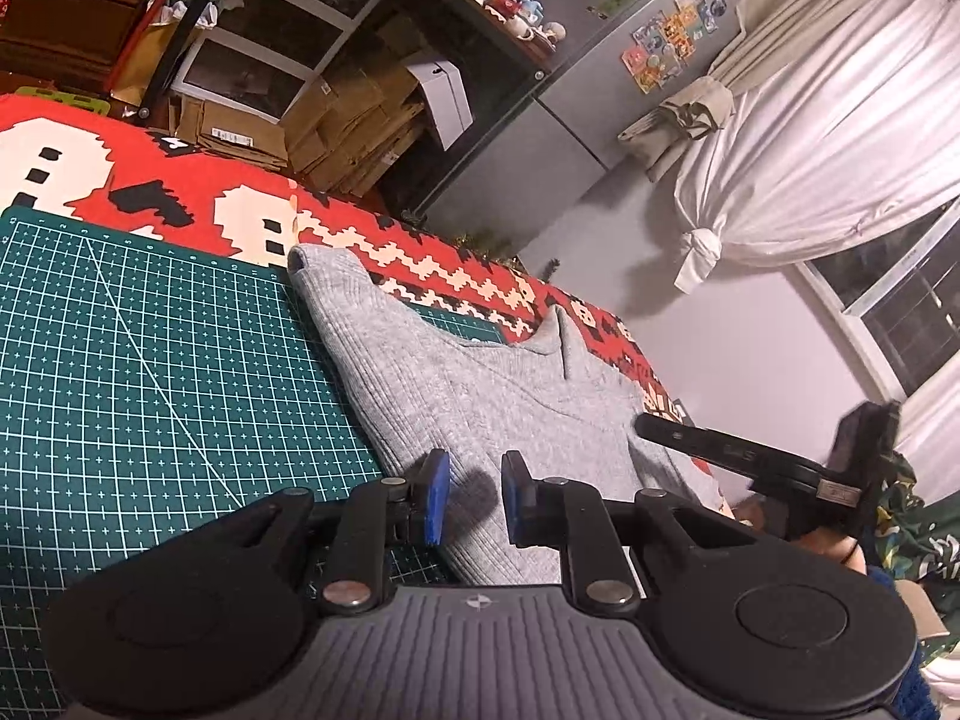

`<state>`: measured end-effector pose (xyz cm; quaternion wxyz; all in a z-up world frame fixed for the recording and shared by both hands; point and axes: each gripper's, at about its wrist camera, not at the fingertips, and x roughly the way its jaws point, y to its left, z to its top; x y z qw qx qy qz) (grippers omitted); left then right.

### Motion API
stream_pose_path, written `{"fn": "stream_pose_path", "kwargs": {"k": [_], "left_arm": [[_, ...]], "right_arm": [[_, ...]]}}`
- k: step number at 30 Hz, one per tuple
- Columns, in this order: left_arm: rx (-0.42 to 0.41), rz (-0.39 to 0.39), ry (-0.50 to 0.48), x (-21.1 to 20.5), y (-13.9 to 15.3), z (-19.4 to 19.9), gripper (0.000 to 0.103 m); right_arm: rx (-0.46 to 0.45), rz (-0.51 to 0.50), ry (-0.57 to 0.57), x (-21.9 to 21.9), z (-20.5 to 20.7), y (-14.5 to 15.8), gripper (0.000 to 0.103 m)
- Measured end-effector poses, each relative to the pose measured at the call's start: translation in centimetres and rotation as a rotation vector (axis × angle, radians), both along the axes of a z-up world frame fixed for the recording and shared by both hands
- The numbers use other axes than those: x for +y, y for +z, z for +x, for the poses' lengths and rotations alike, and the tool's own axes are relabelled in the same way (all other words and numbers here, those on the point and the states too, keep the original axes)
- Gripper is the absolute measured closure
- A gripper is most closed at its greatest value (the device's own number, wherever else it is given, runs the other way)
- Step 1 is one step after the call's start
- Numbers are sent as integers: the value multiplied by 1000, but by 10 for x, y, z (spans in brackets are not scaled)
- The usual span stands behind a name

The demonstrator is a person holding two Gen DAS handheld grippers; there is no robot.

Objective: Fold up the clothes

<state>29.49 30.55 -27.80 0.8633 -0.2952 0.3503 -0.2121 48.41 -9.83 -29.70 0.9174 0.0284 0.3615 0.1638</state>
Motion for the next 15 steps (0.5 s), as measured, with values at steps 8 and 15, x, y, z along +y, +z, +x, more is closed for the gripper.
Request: {"fn": "stream_pose_path", "kwargs": {"k": [8, 15], "left_arm": [[1, 2, 13, 6, 3, -3, 90], [-36, -14, -11, 5, 13, -9, 90]], "right_arm": [[13, 101, 79, -9, -55, 12, 95], [34, 87, 160, 10, -92, -1, 101]]}}
